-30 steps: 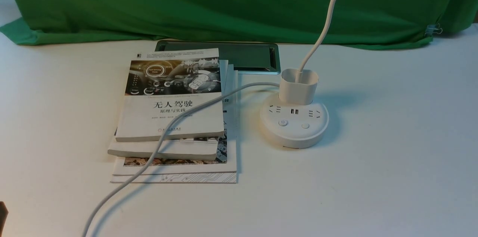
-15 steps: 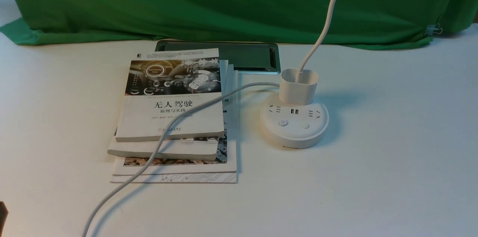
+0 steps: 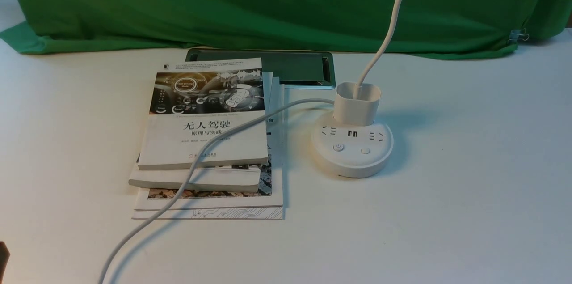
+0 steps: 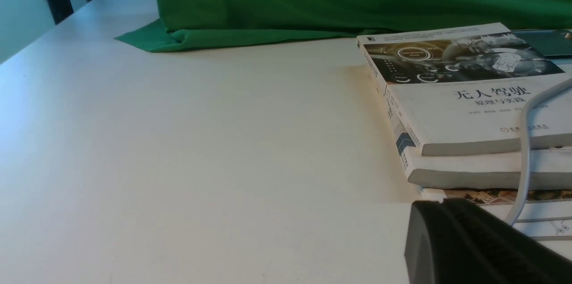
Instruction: Turn on the desk lamp on the white desktop with your hand.
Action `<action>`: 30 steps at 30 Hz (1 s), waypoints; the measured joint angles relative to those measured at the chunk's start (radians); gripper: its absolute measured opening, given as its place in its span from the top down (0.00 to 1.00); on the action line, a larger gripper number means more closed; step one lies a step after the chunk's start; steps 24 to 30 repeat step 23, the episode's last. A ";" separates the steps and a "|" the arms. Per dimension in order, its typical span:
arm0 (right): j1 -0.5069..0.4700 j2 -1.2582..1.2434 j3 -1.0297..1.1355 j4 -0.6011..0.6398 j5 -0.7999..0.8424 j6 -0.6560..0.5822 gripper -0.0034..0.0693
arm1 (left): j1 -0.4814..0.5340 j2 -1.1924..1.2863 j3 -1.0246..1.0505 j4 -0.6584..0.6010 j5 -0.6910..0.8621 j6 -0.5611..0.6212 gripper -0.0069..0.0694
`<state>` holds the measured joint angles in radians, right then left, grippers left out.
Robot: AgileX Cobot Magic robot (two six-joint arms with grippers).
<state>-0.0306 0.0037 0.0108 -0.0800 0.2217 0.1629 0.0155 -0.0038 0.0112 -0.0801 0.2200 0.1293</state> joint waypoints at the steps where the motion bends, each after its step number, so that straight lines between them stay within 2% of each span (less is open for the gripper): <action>1: 0.000 0.000 0.000 0.000 0.000 0.000 0.63 | 0.000 0.000 0.000 0.000 0.000 0.000 0.88; 30: 0.000 0.000 0.000 0.000 0.000 0.000 0.63 | 0.000 0.000 0.000 0.000 0.000 0.000 0.88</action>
